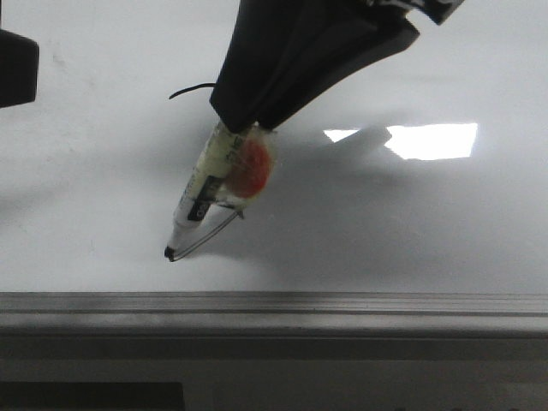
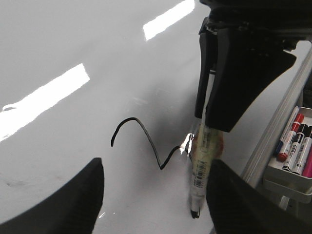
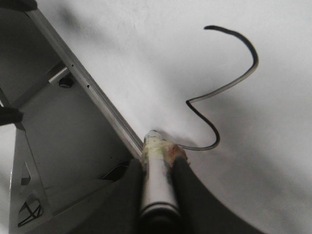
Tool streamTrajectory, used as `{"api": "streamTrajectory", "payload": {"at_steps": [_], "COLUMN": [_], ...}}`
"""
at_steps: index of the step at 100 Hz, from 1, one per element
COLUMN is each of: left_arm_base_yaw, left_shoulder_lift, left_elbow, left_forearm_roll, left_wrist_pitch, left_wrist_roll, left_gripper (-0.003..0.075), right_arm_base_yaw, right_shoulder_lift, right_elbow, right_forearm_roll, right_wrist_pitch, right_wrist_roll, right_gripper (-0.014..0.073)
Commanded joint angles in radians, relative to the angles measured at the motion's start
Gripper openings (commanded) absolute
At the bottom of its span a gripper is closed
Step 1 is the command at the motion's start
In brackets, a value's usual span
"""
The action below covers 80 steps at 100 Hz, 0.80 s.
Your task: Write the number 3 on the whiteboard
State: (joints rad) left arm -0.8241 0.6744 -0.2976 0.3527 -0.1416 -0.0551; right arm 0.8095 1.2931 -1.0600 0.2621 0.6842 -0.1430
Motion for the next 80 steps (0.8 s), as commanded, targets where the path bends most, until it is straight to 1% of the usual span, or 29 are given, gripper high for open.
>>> {"api": "streamTrajectory", "payload": {"at_steps": [1, 15, 20, 34, 58, 62, 67, 70, 71, 75, 76, 80], "left_arm_base_yaw": [-0.007, -0.021, -0.033, -0.063, -0.069, -0.069, -0.069, -0.069, -0.069, -0.069, -0.069, -0.069], "left_shoulder_lift": [-0.003, 0.037, 0.061, 0.143, 0.254, 0.263, 0.271, 0.274, 0.275, 0.274, 0.274, 0.274], "left_elbow": [-0.031, -0.031, -0.031, -0.031, -0.036, -0.036, -0.036, -0.036, -0.036, -0.036, -0.036, -0.036], "left_forearm_roll": [0.001, 0.001, 0.001, 0.001, -0.008, -0.018, -0.029, -0.029, -0.029, -0.029, -0.029, -0.029], "left_wrist_pitch": [-0.078, -0.145, -0.182, -0.218, -0.297, -0.297, -0.295, -0.295, -0.295, -0.295, -0.295, -0.295], "left_wrist_roll": [-0.010, -0.010, -0.010, -0.013, -0.013, -0.013, -0.013, -0.013, -0.013, -0.013, -0.013, -0.013], "left_gripper": [0.0419, 0.0419, 0.0419, 0.0414, 0.0337, 0.0318, 0.0271, 0.0225, 0.0225, 0.0142, 0.0142, 0.0064], "right_arm_base_yaw": [0.008, 0.064, 0.086, 0.117, 0.158, 0.159, 0.159, 0.159, 0.159, 0.159, 0.159, 0.159], "right_shoulder_lift": [-0.064, -0.093, -0.093, -0.093, -0.093, -0.093, -0.093, -0.093, -0.093, -0.093, -0.093, -0.093], "right_elbow": [-0.049, -0.074, -0.080, -0.086, -0.093, -0.093, -0.093, -0.093, -0.093, -0.093, -0.093, -0.093], "right_forearm_roll": [-0.016, -0.015, -0.015, -0.015, -0.015, -0.015, -0.015, -0.015, -0.015, -0.017, -0.017, -0.019], "right_wrist_pitch": [-0.068, -0.040, -0.056, -0.100, -0.062, -0.056, -0.052, -0.048, -0.048, -0.046, -0.044, -0.042], "right_wrist_roll": [-0.006, -0.006, -0.006, -0.006, -0.006, -0.006, -0.006, -0.006, -0.006, -0.006, -0.006, -0.006], "right_gripper": [-0.0064, -0.0064, -0.0064, -0.0064, -0.0064, -0.0064, -0.0064, -0.0064, -0.0064, -0.0064, -0.0064, -0.0064]}}
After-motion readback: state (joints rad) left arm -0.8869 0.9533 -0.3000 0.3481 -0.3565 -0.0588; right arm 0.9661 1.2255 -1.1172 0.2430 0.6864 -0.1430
